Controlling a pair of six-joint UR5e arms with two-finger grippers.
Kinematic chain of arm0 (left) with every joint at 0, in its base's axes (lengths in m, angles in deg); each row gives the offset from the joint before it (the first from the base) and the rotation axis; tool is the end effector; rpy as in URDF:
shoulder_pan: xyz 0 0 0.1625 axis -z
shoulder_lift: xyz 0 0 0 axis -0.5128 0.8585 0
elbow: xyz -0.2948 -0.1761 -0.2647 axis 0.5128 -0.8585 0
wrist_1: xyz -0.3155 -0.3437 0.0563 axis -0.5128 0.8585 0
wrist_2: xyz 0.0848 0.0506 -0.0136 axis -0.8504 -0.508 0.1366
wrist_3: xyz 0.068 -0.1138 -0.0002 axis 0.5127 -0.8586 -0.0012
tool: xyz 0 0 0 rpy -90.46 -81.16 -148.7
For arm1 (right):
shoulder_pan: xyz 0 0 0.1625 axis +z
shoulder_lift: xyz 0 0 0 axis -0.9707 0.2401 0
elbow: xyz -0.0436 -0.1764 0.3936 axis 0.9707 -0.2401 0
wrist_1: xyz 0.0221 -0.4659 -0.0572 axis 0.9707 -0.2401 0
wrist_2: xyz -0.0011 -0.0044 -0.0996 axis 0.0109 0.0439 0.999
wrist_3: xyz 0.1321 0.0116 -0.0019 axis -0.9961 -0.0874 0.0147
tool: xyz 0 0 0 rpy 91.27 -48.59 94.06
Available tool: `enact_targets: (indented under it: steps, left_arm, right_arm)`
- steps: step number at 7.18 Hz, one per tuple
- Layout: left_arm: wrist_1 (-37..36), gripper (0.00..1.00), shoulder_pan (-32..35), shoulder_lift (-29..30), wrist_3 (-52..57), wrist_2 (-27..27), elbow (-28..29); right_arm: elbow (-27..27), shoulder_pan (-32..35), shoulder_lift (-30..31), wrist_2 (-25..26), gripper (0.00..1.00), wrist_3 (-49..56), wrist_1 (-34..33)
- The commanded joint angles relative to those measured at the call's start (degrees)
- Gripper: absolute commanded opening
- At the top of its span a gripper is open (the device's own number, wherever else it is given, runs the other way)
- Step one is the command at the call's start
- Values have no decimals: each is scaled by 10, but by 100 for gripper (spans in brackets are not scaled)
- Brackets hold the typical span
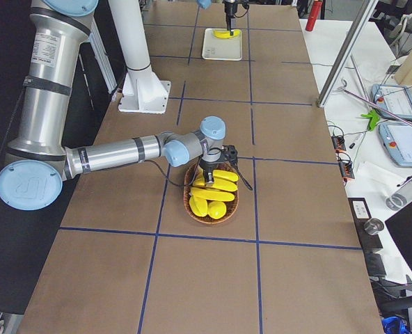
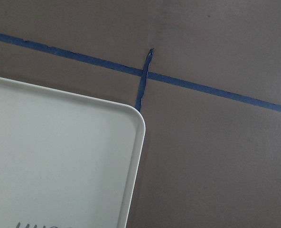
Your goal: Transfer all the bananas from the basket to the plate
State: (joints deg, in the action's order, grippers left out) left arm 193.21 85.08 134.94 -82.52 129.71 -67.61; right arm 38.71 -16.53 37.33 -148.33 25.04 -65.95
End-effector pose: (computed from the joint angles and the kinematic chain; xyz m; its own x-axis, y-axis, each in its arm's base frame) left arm 0.3048 -0.5066 0.3742 0.5367 -0.2054 -0.8184 0.1621 0.9770 -0.1389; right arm -0.2021 -0.4413 0.5735 0.6913 -0.1941 0.6960 0.1820 0.9790 0.0922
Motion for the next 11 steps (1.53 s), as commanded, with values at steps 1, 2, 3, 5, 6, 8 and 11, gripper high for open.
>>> enact_targets:
  steps: [1, 2, 3, 5, 6, 8, 11]
  left_arm:
    - [0, 100, 0, 1, 0, 0, 0]
    - [0, 100, 0, 1, 0, 0, 1]
    - [0, 100, 0, 2, 0, 0, 1]
    - [0, 100, 0, 5, 0, 0, 2]
    - [0, 100, 0, 5, 0, 0, 2]
    - [0, 100, 0, 5, 1, 0, 3]
    - [0, 100, 0, 6, 0, 1, 3]
  right_arm:
    - [-6, -1, -1, 0, 57, 1, 0]
    - [-7, -1, -1, 1, 53, 1, 0]
    - [-9, -1, -1, 1, 53, 1, 0]
    - [-16, -8, -1, 2, 53, -2, 1]
    - [-19, -10, -12, 6, 53, -2, 1]
    - [-22, -10, -18, 5, 19, -2, 1]
    - [5, 14, -14, -8, 1, 5, -3]
